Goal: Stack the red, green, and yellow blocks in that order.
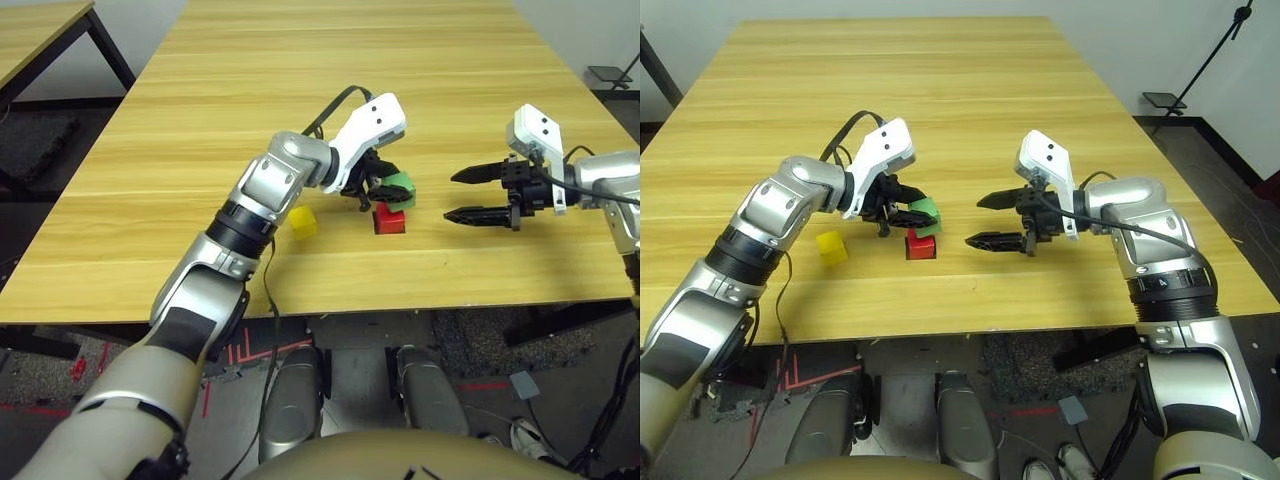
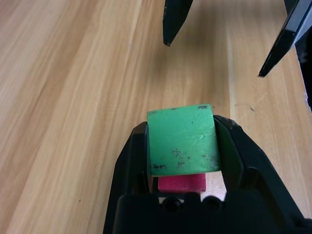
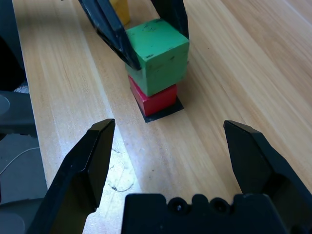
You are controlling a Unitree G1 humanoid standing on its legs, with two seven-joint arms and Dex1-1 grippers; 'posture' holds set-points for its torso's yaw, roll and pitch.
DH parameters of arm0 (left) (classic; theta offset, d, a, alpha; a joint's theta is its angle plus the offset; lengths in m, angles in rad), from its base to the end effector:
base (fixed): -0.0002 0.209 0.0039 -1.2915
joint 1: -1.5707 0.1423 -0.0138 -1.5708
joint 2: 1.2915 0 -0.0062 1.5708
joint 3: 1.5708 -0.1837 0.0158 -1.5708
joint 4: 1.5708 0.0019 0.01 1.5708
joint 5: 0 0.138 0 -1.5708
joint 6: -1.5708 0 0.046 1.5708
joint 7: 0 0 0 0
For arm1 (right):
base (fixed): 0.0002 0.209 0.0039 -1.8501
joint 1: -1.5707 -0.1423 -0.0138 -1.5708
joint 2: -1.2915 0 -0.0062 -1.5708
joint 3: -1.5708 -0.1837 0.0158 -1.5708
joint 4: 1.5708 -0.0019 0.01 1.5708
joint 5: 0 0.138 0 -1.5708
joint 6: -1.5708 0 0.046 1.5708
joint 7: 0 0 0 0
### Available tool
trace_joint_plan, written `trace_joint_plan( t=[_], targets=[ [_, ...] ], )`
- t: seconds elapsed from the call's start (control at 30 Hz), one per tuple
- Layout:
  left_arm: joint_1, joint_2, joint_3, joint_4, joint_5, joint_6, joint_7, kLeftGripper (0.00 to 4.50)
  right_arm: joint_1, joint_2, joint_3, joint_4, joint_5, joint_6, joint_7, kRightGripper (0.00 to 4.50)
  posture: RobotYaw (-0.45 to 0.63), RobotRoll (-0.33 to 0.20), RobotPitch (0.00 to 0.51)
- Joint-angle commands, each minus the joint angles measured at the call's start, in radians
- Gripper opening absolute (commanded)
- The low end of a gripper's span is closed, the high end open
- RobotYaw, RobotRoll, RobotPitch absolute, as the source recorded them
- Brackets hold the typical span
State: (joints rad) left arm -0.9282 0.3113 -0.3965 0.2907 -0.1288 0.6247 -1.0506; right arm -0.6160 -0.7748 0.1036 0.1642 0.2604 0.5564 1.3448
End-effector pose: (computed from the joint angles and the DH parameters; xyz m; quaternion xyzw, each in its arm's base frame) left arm 0.3273 0.0972 0.1919 0.2025 0.1504 -0.6019 0.7576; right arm 0.2914 -0.2588 0.1913 -0.1575 0.1993 0.5538 0.7930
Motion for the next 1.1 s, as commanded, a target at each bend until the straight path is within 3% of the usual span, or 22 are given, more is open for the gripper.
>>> trace_joint_plan(
  t=[0.03,0.77,1.0,1.1],
  targets=[
    [0.013,0.002,-0.024,-0.001,0.015,-0.021,-0.02,2.01,0.014,-0.016,-0.02,-0.021,0.026,0.014,-0.008,4.5,0.1,-0.066,0.099],
    [0.048,0.017,-0.044,0.002,0.065,-0.084,-0.052,2.01,0.017,-0.024,-0.014,-0.027,0.049,0.026,-0.033,4.5,0.09,-0.066,0.111],
    [0.054,-0.007,-0.022,-0.035,0.06,-0.063,-0.014,4.31,0.015,-0.027,-0.018,-0.014,0.05,0.022,-0.035,4.5,0.12,-0.073,0.102],
    [0.059,0.013,-0.004,-0.108,0.052,-0.018,0.001,4.47,-0.003,-0.024,-0.011,0.006,0.045,0.012,-0.027,4.5,0.14,-0.077,0.103]
  ],
)
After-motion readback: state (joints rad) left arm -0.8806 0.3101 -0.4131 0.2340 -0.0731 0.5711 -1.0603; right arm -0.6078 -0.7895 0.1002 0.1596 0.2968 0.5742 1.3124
